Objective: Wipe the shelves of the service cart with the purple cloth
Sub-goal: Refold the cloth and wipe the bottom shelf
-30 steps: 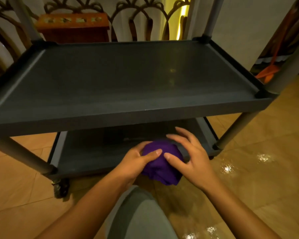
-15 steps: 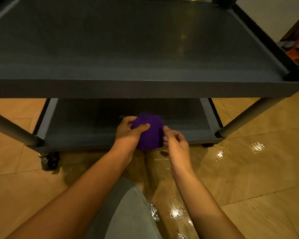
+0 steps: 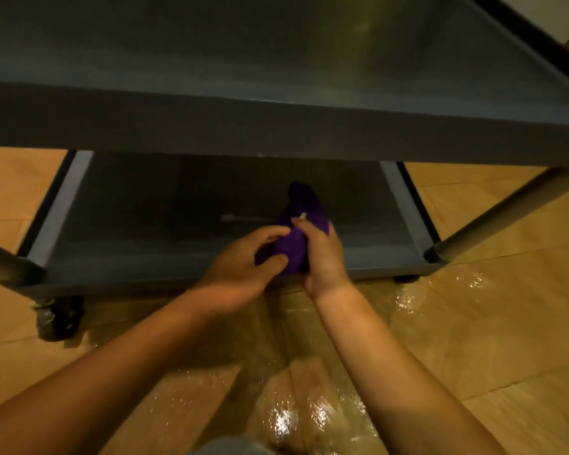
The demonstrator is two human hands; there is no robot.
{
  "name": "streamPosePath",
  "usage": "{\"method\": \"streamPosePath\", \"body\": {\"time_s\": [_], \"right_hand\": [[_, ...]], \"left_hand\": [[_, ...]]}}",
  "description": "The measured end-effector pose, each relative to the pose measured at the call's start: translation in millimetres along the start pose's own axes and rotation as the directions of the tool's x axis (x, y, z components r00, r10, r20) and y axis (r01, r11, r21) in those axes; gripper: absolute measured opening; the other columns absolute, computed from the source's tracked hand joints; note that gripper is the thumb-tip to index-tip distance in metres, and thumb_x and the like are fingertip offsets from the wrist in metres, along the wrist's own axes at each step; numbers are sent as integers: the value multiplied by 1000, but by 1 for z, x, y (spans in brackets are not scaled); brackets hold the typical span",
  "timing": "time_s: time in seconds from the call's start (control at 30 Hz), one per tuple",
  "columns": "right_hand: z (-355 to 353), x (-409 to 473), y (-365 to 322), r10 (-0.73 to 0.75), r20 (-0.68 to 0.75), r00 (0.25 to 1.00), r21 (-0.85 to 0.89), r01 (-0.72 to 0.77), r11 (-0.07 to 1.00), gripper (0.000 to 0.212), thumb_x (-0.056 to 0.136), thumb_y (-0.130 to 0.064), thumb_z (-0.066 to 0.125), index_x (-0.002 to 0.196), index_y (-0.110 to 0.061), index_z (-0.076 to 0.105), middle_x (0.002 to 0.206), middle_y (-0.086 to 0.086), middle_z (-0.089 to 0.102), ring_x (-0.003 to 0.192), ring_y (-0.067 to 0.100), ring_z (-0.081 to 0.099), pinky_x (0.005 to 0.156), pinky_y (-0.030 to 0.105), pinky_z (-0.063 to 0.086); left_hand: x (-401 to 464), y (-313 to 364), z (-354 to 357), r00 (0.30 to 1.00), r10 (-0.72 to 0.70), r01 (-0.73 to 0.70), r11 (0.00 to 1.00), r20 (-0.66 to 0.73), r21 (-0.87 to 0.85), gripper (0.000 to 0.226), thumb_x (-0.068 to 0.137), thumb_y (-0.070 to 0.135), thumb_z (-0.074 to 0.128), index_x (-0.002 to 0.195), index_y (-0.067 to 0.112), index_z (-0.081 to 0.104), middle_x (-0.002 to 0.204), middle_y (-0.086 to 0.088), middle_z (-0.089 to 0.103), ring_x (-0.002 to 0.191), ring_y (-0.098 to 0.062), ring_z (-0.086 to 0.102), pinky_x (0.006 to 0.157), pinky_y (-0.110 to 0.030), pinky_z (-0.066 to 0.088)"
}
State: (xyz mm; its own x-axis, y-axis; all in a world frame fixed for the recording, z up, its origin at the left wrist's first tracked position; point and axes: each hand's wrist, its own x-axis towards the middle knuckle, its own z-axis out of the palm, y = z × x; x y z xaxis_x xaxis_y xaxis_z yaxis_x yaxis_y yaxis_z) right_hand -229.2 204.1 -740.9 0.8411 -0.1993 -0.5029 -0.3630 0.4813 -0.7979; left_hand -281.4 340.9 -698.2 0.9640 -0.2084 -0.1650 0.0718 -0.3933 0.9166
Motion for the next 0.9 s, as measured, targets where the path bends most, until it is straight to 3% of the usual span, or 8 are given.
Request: {"method": "streamPosePath", "body": {"time_s": [0.1,0.2,0.27,0.33,0.47,0.63,0.73,0.9], "right_hand": [[-28,44,-36,-329,-73,942,-344,286,894,40,87,-9,72,126,-12,65,112,18,73,93,29,71,74,37,61],[-69,88,-65,-593,-26,805,-867,277,413,42,90,-16,61,131,-21,60,123,13,69,107,36,68,87,52,58],[-97,112,-60,-513,104,852,-971,198,132,59,94,-33,61,149,-27,43,149,13,50,131,38,54,104,57,48],[-118,125,-48,-298,88,951,-990,49,-136,82,89,-70,52,158,-37,21,167,9,22,149,39,29,117,60,29],[-113,147,-56,-366,-12,931,-994,-52,-99,92,82,-83,44,157,-37,19,167,13,20,149,43,26,117,63,29],[-114,146,-44,-339,128,932,-979,63,-196,68,94,-39,61,154,-38,30,160,11,35,135,42,46,106,56,46],[-130,155,-63,-481,68,874,-994,20,-104,55,97,-22,58,149,-31,43,146,12,54,123,38,59,97,50,53],[-126,166,-59,-507,29,862,-996,66,54,54,99,-23,56,151,-19,43,157,12,42,142,36,42,117,49,36]], "left_hand": [[6,-46,-48,982,186,-155,902,-40,403,53,96,38,61,147,29,47,147,11,45,134,-7,40,110,-27,30],[10,-109,-88,982,25,99,775,-188,624,67,93,51,52,148,14,47,157,-14,40,143,-35,37,117,-48,30],[3,-145,-96,957,-190,290,621,-219,729,78,94,62,46,154,13,35,164,-16,27,150,-36,23,119,-52,24],[-5,-171,-91,949,-238,307,546,-206,780,89,91,75,26,157,16,26,167,-11,17,154,-31,12,121,-52,19],[4,-179,-103,951,-276,274,547,-138,791,104,79,88,6,159,23,17,169,-6,9,155,-29,8,121,-52,15],[11,-196,-134,950,-262,285,497,-171,820,118,62,98,-5,159,32,10,170,-1,6,155,-26,3,121,-54,9],[8,-209,-130,942,-271,314,506,-197,803,120,60,99,-8,159,33,5,170,-2,1,155,-26,-3,122,-54,6],[5,-205,-124,938,-258,336,524,-230,783,125,58,98,-11,160,29,8,170,-6,1,155,-28,-4,122,-55,5]]}}
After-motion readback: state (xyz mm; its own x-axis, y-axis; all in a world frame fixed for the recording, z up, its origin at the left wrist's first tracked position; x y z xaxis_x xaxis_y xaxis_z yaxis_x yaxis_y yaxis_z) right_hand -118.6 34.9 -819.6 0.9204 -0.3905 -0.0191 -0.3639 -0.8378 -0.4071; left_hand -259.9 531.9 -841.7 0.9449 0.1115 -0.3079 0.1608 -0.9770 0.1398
